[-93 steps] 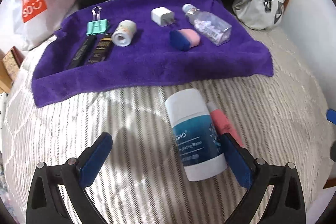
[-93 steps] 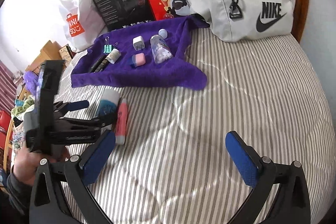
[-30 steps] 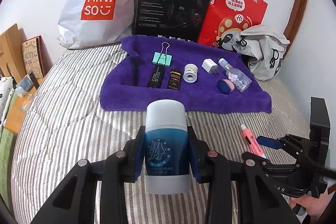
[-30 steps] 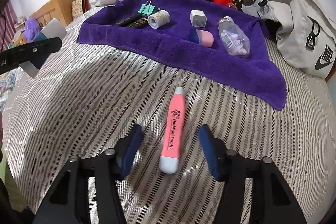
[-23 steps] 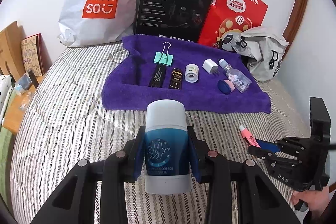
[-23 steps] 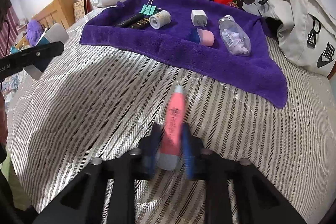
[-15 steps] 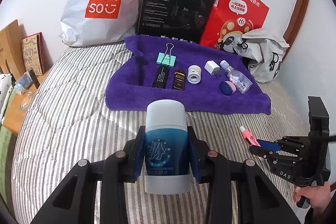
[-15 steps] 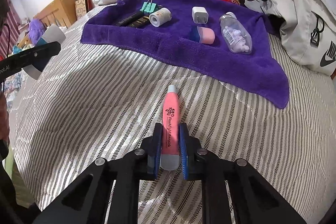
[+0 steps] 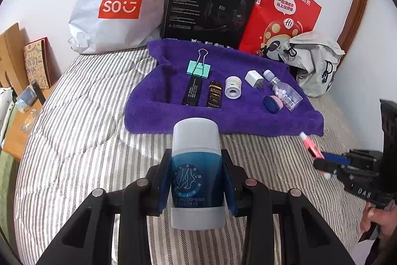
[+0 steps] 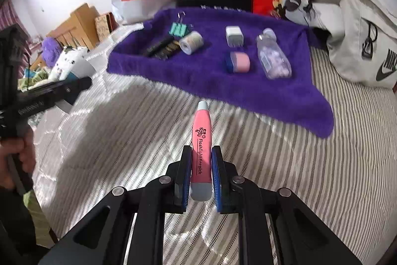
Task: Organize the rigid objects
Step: 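Carry the deodorant stick and pink tube onto the towel and release both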
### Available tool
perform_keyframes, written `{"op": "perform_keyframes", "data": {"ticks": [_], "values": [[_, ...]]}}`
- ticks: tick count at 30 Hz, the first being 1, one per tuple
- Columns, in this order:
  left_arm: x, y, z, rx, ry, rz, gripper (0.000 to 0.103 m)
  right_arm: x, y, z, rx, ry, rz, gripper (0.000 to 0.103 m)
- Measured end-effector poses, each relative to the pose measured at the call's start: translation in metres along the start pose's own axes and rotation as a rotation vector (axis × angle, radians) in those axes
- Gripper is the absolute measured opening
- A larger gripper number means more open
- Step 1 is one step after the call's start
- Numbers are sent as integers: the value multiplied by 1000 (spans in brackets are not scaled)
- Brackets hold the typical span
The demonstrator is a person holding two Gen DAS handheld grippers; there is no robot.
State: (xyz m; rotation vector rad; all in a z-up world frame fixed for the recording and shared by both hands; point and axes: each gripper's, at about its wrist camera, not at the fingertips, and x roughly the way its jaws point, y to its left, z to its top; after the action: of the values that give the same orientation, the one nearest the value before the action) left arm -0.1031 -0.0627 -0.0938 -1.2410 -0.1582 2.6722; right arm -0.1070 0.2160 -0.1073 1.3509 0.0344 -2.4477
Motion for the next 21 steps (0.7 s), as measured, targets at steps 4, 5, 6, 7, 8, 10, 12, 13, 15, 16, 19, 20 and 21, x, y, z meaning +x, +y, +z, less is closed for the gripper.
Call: {"op": "perform_keyframes", "data": {"ticks": [4, 5, 6, 7, 8, 10, 12, 13, 15, 16, 19, 20, 21], "values": [[-1, -1, 9, 11, -7, -5, 35, -1, 1, 23, -18, -23, 20, 16], [-2, -2, 12, 12, -10, -3, 34, -1, 2, 28, -20, -28, 23, 16], [-2, -1, 14, 14, -12, -2, 34, -1, 2, 37, -27, -40, 28, 16], [-3, -1, 17, 17, -14, -1, 34, 2, 1, 46, -33, -39, 33, 16], [-3, -1, 19, 19, -16, 0, 34, 4, 1, 54, -34, -47, 37, 16], [-3, 0, 23, 25, -17, 5, 34, 12, -1, 74, -36, -55, 55, 16], [-2, 1, 26, 33, -8, 8, 35, 22, -2, 93, -40, -57, 59, 16], [-1, 0, 27, 35, -4, 11, 35, 30, -3, 103, -41, -45, 56, 16], [0, 1, 27, 40, 1, 9, 34, 44, -4, 120, -41, -51, 43, 16], [0, 2, 27, 41, 6, 7, 34, 54, -5, 128, -44, -36, 36, 16], [0, 4, 27, 41, 12, 2, 34, 79, -8, 145, -39, -10, 33, 16], [0, 5, 28, 39, 12, 2, 34, 84, -8, 147, -38, -2, 27, 16], [-1, 6, 29, 37, 11, 2, 34, 91, -9, 150, -40, 6, 17, 16]]}}
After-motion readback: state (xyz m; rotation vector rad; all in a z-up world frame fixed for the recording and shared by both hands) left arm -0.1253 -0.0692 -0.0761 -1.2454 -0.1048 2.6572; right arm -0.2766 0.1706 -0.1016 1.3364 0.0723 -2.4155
